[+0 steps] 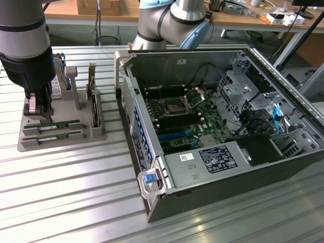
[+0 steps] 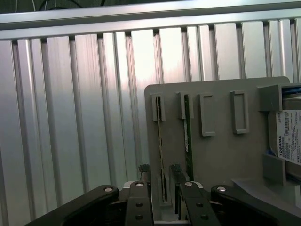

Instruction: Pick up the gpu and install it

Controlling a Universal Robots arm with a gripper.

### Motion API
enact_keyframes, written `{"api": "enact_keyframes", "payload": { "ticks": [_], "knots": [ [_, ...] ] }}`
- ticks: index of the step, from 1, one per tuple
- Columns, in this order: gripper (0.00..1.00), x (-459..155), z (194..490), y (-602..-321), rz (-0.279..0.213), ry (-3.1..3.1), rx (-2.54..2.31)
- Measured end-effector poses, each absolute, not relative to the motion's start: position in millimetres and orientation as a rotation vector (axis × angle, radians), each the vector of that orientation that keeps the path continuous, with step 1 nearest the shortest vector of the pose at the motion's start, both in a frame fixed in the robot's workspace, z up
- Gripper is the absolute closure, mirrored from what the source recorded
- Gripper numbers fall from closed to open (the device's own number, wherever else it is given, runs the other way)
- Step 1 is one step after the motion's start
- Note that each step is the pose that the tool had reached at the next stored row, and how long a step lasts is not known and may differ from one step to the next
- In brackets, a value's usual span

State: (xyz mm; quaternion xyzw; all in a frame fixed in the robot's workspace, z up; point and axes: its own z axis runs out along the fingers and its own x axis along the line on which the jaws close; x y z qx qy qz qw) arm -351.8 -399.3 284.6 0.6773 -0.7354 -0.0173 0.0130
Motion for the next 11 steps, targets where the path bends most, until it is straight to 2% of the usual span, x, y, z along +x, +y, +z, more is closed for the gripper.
{"api": "enact_keyframes", "payload": {
  "ticks": [11],
  "knots": [
    [0.7, -351.8, 281.3, -399.3, -0.054, -2.291, 2.11]
  ]
}}
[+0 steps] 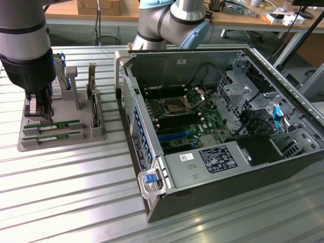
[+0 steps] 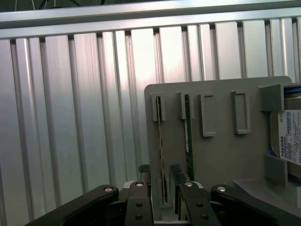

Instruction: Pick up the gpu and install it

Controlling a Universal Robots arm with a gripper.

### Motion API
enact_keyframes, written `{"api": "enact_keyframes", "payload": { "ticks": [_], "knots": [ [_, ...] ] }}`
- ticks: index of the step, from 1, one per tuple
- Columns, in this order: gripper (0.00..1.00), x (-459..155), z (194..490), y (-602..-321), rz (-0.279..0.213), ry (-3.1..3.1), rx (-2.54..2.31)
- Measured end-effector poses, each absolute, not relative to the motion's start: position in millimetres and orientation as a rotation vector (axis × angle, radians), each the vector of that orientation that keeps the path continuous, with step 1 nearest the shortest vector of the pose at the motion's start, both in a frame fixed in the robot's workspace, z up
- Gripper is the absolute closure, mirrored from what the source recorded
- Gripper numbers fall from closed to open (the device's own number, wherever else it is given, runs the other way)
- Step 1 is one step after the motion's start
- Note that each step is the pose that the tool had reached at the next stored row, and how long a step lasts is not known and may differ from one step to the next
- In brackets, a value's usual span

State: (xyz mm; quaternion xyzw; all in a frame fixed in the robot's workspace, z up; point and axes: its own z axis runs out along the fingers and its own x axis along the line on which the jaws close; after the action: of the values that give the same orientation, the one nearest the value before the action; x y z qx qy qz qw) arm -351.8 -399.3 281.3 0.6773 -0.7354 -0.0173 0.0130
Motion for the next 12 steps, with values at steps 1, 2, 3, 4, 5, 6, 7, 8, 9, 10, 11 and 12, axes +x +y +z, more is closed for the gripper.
{"api": "enact_keyframes", "payload": {
  "ticks": [1, 2, 3, 4, 5, 6, 7, 8, 9, 10, 11, 12],
  "knots": [
    [0.7, -351.8, 280.8, -399.3, -0.054, -2.291, 2.11],
    [0.7, -351.8, 280.5, -399.3, -0.054, -2.291, 2.11],
    [0.7, -351.8, 280.1, -399.3, -0.054, -2.291, 2.11],
    [0.7, -351.8, 279.8, -399.3, -0.054, -2.291, 2.11],
    [0.7, -351.8, 279.5, -399.3, -0.054, -2.291, 2.11],
    [0.7, -351.8, 279.1, -399.3, -0.054, -2.291, 2.11],
    [0.7, -351.8, 278.5, -399.3, -0.054, -2.291, 2.11],
    [0.7, -351.8, 278.3, -399.3, -0.054, -2.291, 2.11],
    [0.7, -351.8, 278.1, -399.2, -0.054, -2.291, 2.11],
    [0.7, -351.8, 277.9, -399.3, -0.054, -2.291, 2.11],
    [0.7, -351.8, 277.8, -399.3, -0.054, -2.291, 2.11],
    [0.7, -351.8, 277.6, -399.3, -0.054, -2.291, 2.11]
  ]
}}
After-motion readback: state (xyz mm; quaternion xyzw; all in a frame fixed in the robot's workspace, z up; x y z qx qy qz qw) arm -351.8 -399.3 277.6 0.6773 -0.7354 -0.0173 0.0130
